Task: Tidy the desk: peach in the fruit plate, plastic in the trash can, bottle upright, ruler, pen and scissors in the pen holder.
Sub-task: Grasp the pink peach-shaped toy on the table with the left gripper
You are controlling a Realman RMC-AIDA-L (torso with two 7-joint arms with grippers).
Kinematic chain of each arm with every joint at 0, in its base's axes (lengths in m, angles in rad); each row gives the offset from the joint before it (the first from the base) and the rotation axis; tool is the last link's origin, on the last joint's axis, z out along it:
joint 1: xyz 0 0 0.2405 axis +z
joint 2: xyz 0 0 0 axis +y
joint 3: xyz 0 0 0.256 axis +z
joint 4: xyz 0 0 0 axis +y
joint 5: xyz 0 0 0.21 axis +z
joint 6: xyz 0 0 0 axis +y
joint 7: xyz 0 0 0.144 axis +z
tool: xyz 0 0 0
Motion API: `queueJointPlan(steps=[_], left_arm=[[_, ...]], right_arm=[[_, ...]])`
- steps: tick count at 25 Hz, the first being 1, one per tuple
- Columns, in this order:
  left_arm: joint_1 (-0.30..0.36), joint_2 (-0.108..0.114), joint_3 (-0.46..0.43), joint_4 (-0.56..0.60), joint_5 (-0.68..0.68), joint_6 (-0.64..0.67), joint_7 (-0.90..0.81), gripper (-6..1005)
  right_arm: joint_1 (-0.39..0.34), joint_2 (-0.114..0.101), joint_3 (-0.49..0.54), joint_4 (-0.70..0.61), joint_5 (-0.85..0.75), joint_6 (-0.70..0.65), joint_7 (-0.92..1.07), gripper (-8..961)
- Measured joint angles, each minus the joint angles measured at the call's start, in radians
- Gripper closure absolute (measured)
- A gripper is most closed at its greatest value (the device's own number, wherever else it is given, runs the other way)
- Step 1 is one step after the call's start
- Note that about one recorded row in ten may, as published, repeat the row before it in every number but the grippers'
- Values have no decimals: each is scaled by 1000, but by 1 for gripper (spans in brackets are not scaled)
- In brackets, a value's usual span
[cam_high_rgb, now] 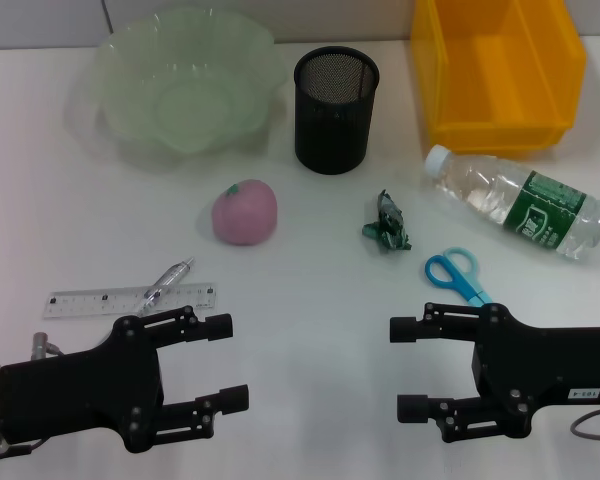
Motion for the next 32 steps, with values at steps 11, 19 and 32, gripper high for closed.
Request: queueJointPlan(steps=[11,19,32], left_arm=[[-3,-2,-2,0,0,0,0,265],[-7,-9,-21,3,0,-1,8,264],[-90,-93,-125,193,-2,-156,-158,261]], right_arm=[[3,1,0,1,-1,2,0,159],[-10,2,8,17,6,2,-16,158],[-50,0,16,113,35,12,-139,159]])
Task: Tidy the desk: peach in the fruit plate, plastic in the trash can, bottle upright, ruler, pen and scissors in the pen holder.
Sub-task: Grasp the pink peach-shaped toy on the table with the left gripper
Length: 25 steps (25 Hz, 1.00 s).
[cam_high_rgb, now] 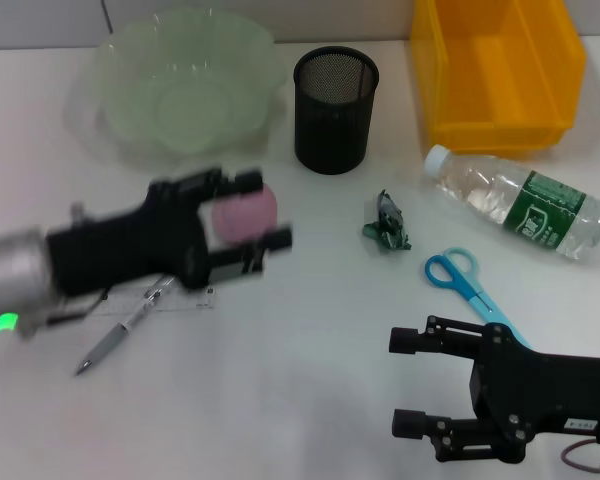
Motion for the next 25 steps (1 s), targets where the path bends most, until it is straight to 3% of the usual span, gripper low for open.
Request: queueJointPlan(steps=[6,7,9,12,13,14,25], left_arm=[[-85,9,31,74,46,-140,-235,259],[-150,8,30,128,167,-226,-386,259],[-193,5,32,163,278,-273,-480,259],[-193,5,32,163,278,-273,-480,260],[-223,4,35,183,361,-294,-542,260],[-285,2,36,208,548,-334,-670,261],[-291,-1,56,234,778,-408,-820,263]], right_arm=[[-20,-2,1,24,10,-6,-17,159],[-20,-2,1,24,10,-6,-17,159],[-22,-1,1,29,18,-8,-17,158],[-23,-2,1,36,25,-8,-17,158],[-23,-2,1,38,27,-8,-17,158],[-23,-2,1,40,29,-8,-17,158],[-23,-1,3,41,41,-5,-17,159]])
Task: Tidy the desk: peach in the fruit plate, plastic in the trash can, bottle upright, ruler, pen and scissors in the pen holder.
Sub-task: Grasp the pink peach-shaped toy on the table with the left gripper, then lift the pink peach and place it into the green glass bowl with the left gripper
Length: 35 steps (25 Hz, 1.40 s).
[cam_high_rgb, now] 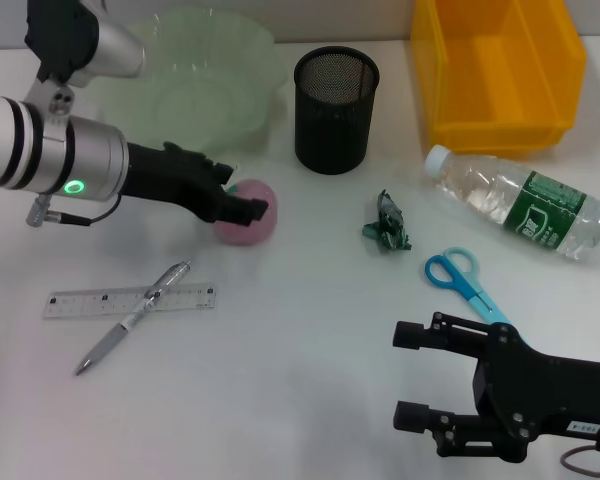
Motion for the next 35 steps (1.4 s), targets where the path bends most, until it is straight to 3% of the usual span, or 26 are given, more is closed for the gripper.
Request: queueJointPlan(steps=[12,18,35], left_arm=[[11,-7,129,-9,-2,-99,-6,266],[11,-8,149,-14,-2,-123,-20,268],[33,-7,164,14,-27,-132,-25,615]], right_arm=[[6,-1,0,0,1,1,5,158],[1,1,0,0,1,0,7,159],[1,0,0,8,0,4,8,162]])
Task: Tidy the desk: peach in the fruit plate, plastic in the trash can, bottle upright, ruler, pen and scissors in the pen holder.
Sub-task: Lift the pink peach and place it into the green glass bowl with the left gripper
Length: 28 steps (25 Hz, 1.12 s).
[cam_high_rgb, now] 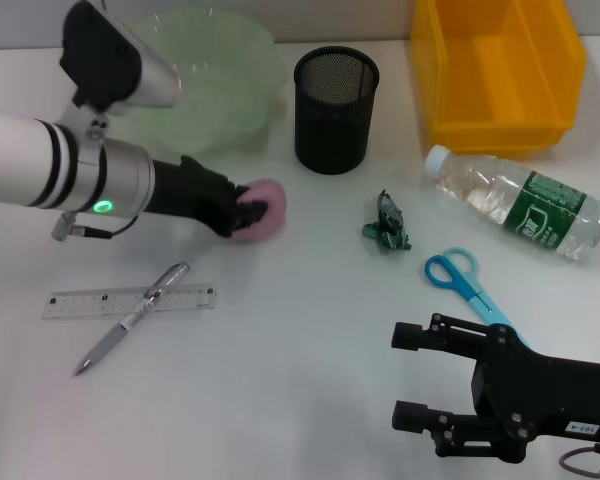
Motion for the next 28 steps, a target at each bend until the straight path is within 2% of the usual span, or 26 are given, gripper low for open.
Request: queueJointPlan(steps=[5,10,12,13,18,23,28], left_arm=[[80,7,-9,137,-105,16,3,746],[139,8,-40,235,-201,-4,8,787],[147,8,-51,236,-252,-52,17,887],[148,7,-52,232,-269,-77,21,937],[140,2,-30,182,-370,-276,71,943],[87,3,31,75,-427,-480,98,950],[19,-1,39,-47,-428,-546,149,945]], right_arm=[[0,0,0,1,0,0,0,165],[0,1,0,9,8,0,-1,170],[2,0,0,13,12,0,-3,171],[4,0,0,14,12,-1,-4,172],[8,0,0,16,12,-5,-6,177],[7,1,0,25,12,-6,-6,182],[1,2,0,27,22,-6,-6,187]])
